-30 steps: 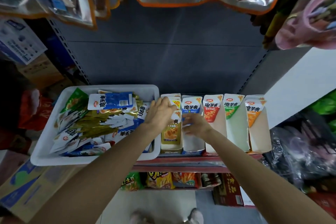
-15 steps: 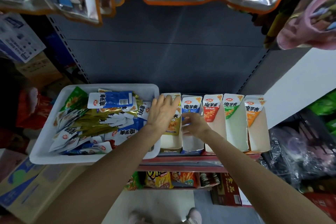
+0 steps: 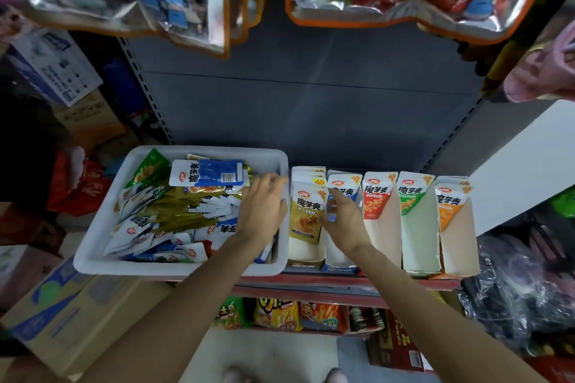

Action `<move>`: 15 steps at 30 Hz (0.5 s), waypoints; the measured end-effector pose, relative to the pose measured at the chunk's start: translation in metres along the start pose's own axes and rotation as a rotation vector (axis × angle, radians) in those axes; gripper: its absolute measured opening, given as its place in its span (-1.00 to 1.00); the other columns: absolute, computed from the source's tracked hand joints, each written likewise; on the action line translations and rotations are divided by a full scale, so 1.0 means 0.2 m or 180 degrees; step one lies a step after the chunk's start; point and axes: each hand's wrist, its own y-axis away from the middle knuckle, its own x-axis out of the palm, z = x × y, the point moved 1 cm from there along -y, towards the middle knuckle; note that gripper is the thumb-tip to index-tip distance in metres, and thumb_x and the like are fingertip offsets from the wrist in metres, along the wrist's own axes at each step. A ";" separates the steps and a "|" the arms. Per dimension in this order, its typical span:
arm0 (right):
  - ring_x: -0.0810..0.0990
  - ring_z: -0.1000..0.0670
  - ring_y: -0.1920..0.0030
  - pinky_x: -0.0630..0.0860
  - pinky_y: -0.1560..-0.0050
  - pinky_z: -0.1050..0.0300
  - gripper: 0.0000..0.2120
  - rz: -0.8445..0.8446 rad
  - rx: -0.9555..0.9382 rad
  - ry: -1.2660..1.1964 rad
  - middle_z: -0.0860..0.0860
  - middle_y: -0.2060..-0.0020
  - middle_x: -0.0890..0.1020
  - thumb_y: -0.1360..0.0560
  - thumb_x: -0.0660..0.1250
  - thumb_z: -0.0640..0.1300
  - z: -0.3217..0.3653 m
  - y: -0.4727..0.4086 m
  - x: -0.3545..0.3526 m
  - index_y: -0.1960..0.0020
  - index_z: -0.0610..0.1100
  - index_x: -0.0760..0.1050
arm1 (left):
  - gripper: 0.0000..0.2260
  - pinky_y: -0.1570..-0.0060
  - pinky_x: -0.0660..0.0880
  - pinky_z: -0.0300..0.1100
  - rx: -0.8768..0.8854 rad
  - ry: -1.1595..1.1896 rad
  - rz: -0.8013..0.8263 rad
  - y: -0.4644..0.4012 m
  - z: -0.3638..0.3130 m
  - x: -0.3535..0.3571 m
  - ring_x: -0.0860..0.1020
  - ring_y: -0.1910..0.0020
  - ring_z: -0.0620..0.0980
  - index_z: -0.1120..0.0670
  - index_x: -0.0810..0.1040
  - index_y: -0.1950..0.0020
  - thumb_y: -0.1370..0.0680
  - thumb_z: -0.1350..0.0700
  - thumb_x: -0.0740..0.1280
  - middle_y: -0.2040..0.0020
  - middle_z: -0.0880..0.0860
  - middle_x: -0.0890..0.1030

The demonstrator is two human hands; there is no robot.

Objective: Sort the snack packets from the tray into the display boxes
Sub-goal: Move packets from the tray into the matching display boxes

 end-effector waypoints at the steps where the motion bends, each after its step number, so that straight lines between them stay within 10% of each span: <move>1: 0.51 -0.08 -0.19 0.49 -0.16 0.11 -0.48 -0.0141 -0.0210 0.0193 -0.09 -0.33 0.38 -0.53 0.31 -0.21 0.00 0.02 0.00 -0.44 -0.09 0.23 | -0.63 -0.30 0.28 -0.13 -0.0068 0.0031 0.0002 0.02 0.05 -0.01 0.32 -0.33 -0.02 0.04 0.32 -0.40 -0.59 0.11 0.21 -0.36 0.02 0.36; 5: 0.49 -0.12 -0.18 0.56 -0.11 0.02 -0.47 -0.0664 -0.1173 0.1133 -0.12 -0.29 0.37 -0.46 0.37 -0.27 0.08 0.09 0.02 -0.39 -0.11 0.32 | -0.59 -0.28 0.36 -0.14 -0.0237 -0.0035 0.0166 0.04 0.25 0.00 0.37 -0.29 -0.02 0.07 0.35 -0.39 -0.55 0.21 0.27 -0.33 0.04 0.41; 9: 0.51 -0.13 -0.17 0.59 -0.03 0.02 -0.56 0.0076 -0.1811 0.1147 -0.14 -0.26 0.40 -0.47 0.33 -0.30 0.25 0.07 0.14 -0.34 -0.20 0.39 | -0.49 -0.39 0.26 -0.10 -0.0496 -0.0314 0.0447 0.01 0.40 0.01 0.24 -0.42 0.02 0.07 0.28 -0.45 -0.52 0.15 0.34 -0.44 0.06 0.29; 15: 0.29 -0.14 -0.39 0.31 -0.35 0.03 -0.42 0.1162 -0.0932 0.1115 -0.13 -0.44 0.16 -0.57 0.20 -0.22 0.45 -0.11 0.45 -0.51 -0.18 0.03 | -0.42 -0.46 -0.09 0.09 -0.0664 -0.0642 0.1165 0.03 0.58 0.01 -0.14 -0.53 0.13 -0.09 -0.07 -0.55 -0.61 -0.14 0.11 -0.56 0.07 -0.13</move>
